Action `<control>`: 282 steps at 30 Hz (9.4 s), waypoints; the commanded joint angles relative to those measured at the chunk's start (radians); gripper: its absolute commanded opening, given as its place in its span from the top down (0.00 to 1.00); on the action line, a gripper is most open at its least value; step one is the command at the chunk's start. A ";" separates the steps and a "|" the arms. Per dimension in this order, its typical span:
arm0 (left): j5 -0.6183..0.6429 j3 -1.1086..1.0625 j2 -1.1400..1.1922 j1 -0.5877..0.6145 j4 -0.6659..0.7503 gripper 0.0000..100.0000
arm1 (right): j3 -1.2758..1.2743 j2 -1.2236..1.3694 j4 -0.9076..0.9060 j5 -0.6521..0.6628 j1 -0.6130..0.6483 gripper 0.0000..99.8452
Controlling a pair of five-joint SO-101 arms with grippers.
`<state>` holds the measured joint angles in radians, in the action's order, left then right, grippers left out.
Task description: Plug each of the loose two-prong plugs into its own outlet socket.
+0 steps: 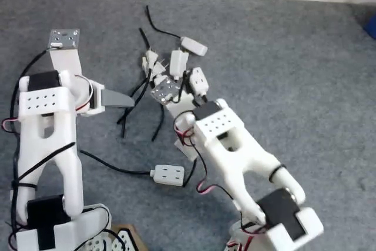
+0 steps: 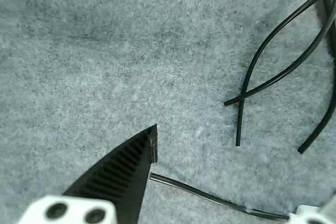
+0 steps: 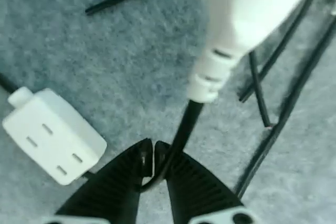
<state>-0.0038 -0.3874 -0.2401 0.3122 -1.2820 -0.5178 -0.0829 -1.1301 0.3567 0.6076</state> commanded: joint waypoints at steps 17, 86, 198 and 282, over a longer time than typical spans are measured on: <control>-0.002 -0.016 -0.002 0.002 0.044 0.49 | 0.572 0.166 -0.601 0.170 -0.062 0.99; -0.003 -0.038 -0.002 0.008 0.049 0.49 | 0.355 0.360 -0.084 0.083 0.044 0.75; -0.118 0.058 -0.002 0.111 -0.012 0.49 | 0.516 -0.128 -0.407 0.041 0.271 0.99; -0.187 -0.185 -0.002 0.318 0.206 0.49 | 0.541 0.140 -0.495 0.293 0.300 0.99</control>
<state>-0.1864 -0.5838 -0.2386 0.6222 -1.0917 -0.0238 0.0844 -1.6088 0.6360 0.9221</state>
